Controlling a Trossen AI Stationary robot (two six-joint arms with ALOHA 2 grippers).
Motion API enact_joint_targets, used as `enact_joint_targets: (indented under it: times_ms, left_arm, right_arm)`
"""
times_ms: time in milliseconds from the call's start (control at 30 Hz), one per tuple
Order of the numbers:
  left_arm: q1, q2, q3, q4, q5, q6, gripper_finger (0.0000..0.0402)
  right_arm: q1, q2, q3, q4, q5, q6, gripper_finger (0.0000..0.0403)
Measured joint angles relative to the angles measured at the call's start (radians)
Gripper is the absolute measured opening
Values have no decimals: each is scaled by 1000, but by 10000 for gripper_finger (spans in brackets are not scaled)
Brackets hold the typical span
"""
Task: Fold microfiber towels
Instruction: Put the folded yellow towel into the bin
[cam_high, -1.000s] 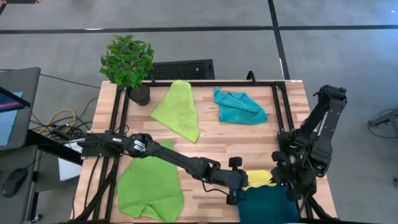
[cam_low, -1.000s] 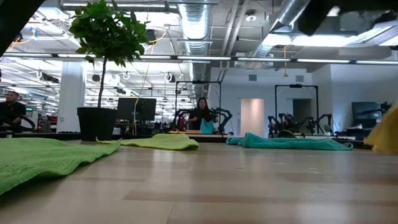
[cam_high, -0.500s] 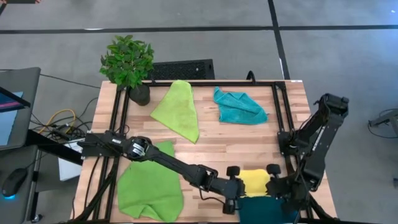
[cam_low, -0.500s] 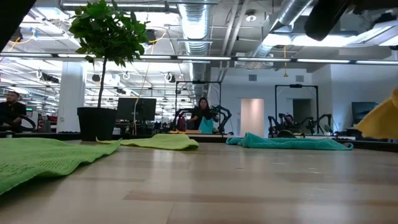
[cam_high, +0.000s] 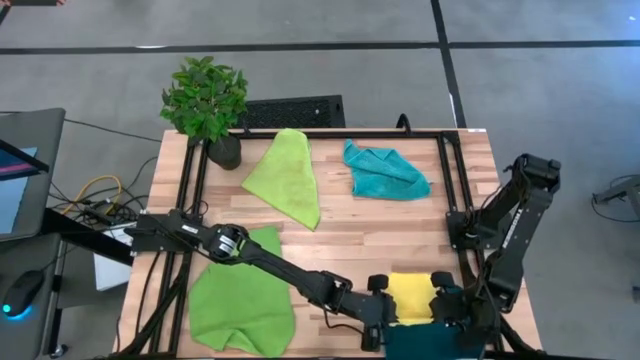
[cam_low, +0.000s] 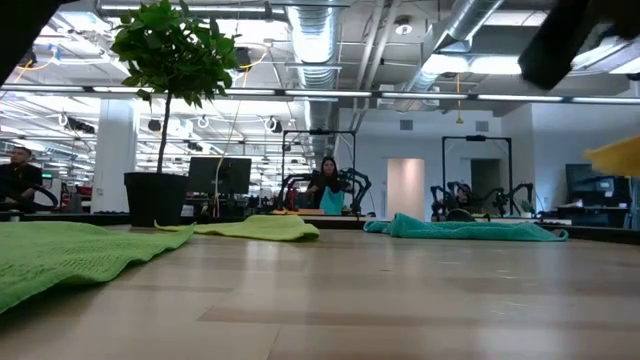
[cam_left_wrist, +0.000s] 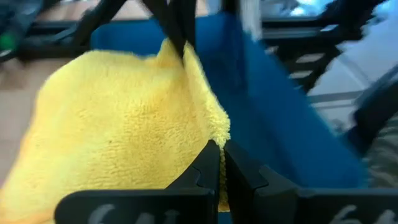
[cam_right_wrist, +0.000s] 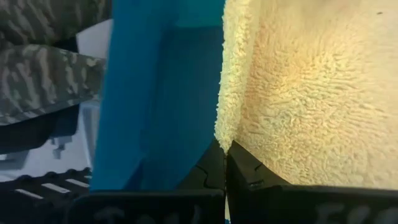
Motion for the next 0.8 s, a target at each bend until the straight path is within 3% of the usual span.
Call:
enact_joint_targets:
  times_ms: [400, 800]
  left_arm:
    - [-14, 26, -1, 22, 41, -93, 0]
    - [-23, 70, 0, 85, 53, -150, 2]
  right_arm:
    - [13, 102, 2, 118, -23, 20, 11]
    - [20, 125, -1, 154, -39, 50, 11]
